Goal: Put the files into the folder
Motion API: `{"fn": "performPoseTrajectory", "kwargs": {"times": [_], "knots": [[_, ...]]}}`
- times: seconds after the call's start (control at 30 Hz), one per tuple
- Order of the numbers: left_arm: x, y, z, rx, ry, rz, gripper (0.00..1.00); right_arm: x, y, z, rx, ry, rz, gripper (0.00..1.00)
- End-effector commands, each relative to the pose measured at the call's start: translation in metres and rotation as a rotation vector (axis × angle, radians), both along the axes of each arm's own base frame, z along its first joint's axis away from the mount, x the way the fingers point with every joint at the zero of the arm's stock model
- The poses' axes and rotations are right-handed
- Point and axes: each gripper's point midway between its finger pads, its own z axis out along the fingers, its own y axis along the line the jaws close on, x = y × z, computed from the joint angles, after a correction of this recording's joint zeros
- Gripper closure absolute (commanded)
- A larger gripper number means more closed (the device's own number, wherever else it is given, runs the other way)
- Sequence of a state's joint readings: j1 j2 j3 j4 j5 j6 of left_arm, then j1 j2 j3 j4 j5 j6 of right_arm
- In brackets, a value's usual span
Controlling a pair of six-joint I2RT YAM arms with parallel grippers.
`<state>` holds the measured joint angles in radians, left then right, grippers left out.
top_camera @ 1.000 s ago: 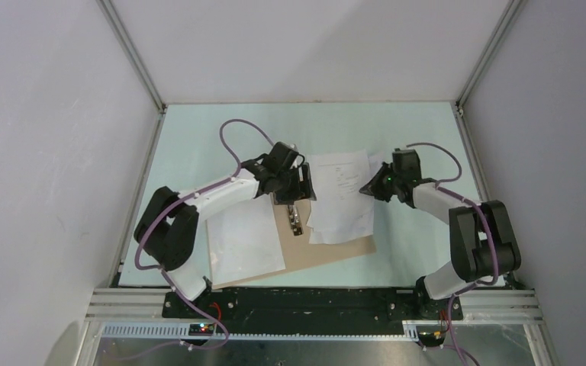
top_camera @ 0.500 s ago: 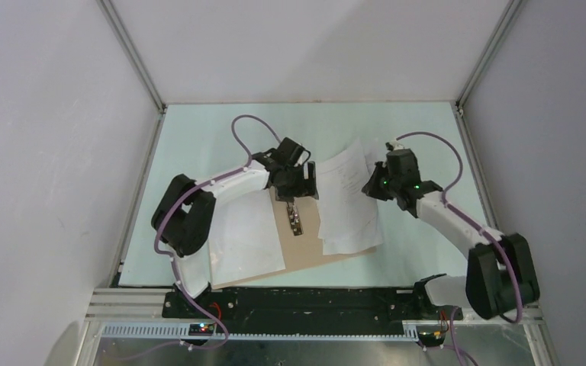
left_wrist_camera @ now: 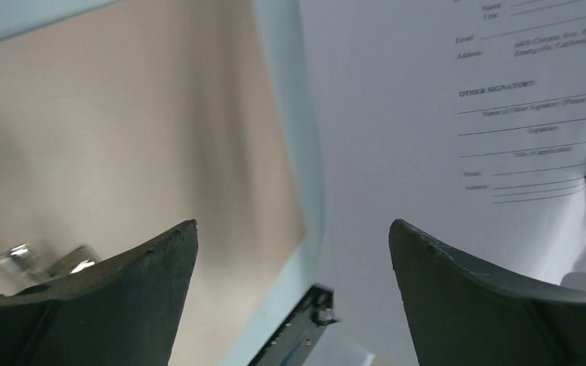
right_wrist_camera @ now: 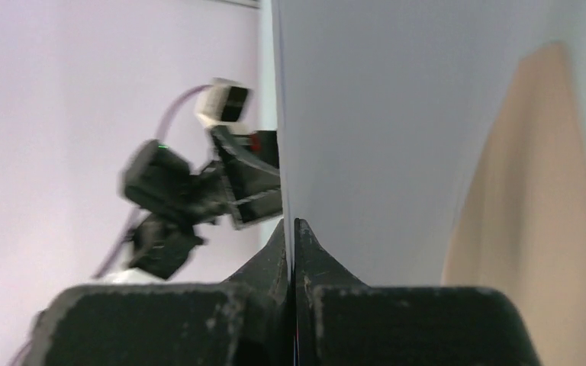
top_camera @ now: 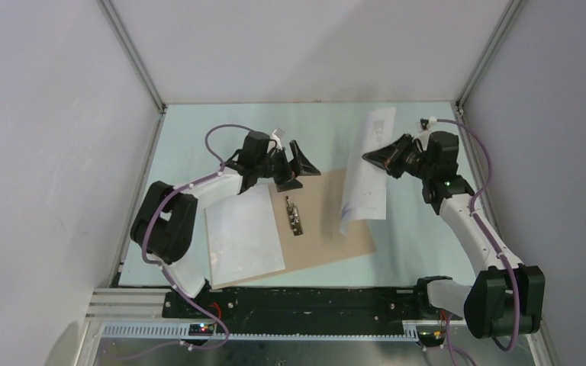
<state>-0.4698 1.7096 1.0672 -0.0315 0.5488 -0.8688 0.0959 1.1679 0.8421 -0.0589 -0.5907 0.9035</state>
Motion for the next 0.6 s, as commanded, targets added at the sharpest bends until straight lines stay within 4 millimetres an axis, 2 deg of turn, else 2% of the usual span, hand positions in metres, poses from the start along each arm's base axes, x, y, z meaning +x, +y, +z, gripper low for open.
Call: {"fn": "performPoseTrajectory", "kwargs": {"times": [0.0,0.07,0.17,0.2,0.27,0.3,0.43,0.57], "knots": [[0.000,-0.025,0.075,-0.332,-0.115,-0.047,0.00,-0.007,0.021,0.106,0.229,-0.158,0.091,1.00],[0.000,-0.025,0.088,-0.413,-0.095,-0.030,0.00,-0.008,0.025,0.125,0.277,-0.175,0.102,1.00],[0.000,-0.021,0.124,-0.589,-0.166,-0.025,0.00,-0.013,0.033,0.149,0.336,-0.200,0.121,1.00],[0.000,-0.018,0.134,-0.647,-0.134,-0.005,0.00,-0.013,0.035,0.160,0.359,-0.212,0.128,1.00],[-0.007,-0.007,0.171,-0.810,-0.216,-0.019,0.00,-0.016,0.042,0.173,0.391,-0.223,0.148,1.00],[-0.007,-0.004,0.179,-0.852,-0.220,-0.012,0.00,-0.019,0.046,0.183,0.404,-0.244,0.163,1.00],[-0.024,0.010,0.217,-1.007,-0.224,-0.028,0.00,-0.019,0.059,0.198,0.437,-0.248,0.194,1.00],[-0.040,0.019,0.239,-1.040,-0.263,-0.050,0.00,-0.022,0.067,0.210,0.472,-0.262,0.219,1.00]]}}
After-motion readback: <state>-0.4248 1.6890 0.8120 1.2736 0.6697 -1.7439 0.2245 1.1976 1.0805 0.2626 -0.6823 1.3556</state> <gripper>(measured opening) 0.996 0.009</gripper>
